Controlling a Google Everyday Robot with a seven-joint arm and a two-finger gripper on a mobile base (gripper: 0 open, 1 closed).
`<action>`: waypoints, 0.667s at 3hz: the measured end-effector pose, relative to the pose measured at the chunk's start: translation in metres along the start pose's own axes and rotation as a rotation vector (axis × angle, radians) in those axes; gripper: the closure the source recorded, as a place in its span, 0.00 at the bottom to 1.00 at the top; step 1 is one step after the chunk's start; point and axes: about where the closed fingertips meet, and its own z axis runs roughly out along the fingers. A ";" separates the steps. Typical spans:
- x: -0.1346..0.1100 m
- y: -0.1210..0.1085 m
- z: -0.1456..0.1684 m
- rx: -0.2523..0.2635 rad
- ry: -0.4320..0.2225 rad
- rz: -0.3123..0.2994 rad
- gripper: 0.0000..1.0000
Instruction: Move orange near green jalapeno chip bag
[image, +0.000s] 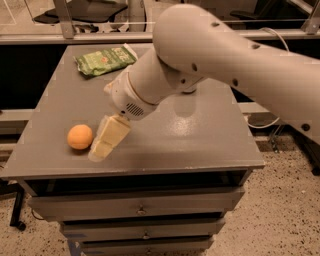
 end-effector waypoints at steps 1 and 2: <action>-0.008 -0.004 0.025 -0.014 -0.047 0.021 0.00; -0.015 -0.005 0.043 -0.030 -0.066 0.045 0.00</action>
Offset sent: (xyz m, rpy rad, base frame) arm 0.0151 0.0608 -0.0322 0.0921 0.0966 -0.0131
